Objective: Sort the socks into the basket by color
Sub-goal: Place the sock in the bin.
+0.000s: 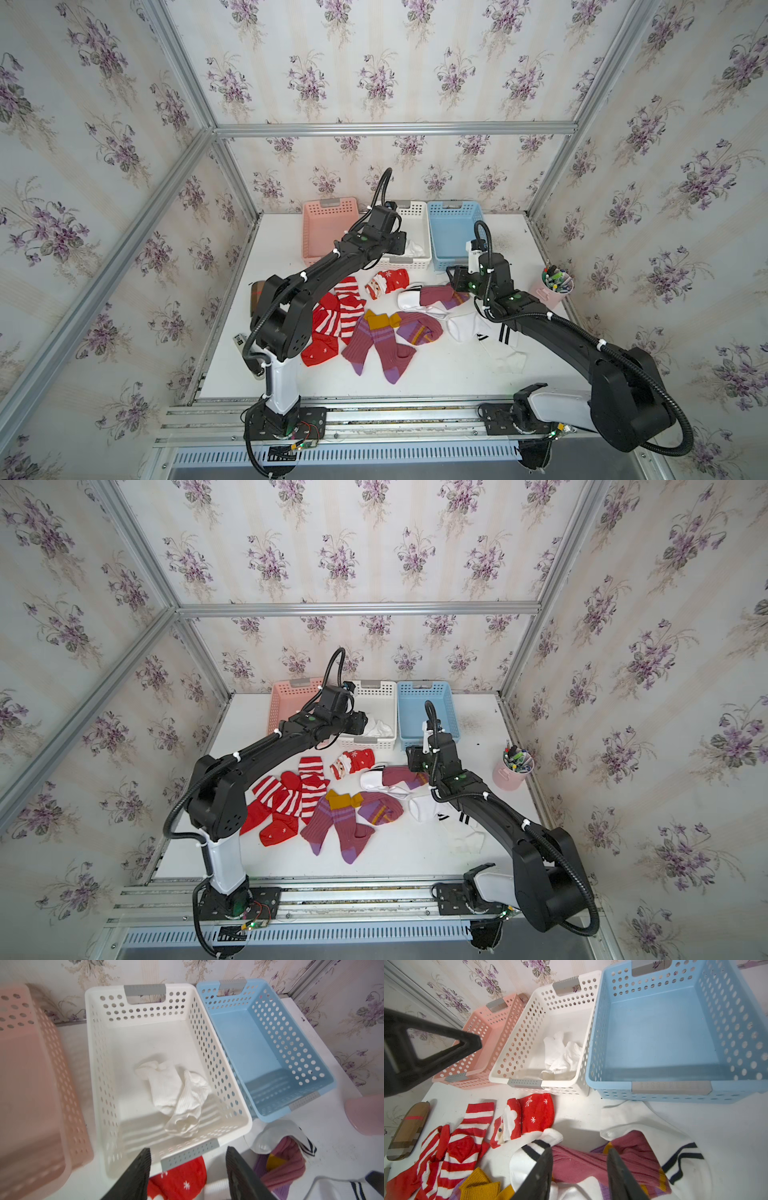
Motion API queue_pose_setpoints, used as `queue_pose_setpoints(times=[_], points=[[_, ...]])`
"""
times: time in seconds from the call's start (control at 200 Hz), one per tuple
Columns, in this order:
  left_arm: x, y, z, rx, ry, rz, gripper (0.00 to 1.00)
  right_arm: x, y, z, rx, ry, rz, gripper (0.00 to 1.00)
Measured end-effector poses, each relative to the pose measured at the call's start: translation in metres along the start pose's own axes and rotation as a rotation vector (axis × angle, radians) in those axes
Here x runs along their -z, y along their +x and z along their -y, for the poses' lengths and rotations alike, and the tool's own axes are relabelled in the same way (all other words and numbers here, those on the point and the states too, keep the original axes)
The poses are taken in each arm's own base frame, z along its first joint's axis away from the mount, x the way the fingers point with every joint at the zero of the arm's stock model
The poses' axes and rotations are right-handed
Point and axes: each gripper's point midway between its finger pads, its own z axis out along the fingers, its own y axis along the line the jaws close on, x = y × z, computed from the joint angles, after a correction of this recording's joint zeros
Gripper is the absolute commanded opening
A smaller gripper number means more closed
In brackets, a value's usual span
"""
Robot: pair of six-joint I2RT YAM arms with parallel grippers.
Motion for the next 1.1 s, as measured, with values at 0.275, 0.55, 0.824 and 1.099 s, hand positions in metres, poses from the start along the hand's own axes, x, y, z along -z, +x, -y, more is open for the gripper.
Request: queue_pose_setpoints(times=[0.275,0.55,0.824,1.099], points=[[0.054,0.047,-0.01,0.022,-0.005,-0.016,0.64,-0.011,0.028,-0.024,0.044,-0.043,-0.07,0.44],[0.097,0.092,-0.025,0.068,-0.024,-0.005,0.68,-0.008,0.069,-0.072,0.13,-0.131,-0.151,0.46],[0.123,0.113,-0.034,0.114,-0.037,0.025,0.7,-0.001,0.117,-0.077,0.133,-0.139,-0.245,0.49],[0.129,0.115,-0.036,0.12,-0.054,0.026,0.73,0.001,0.143,-0.084,0.122,-0.157,-0.301,0.52]])
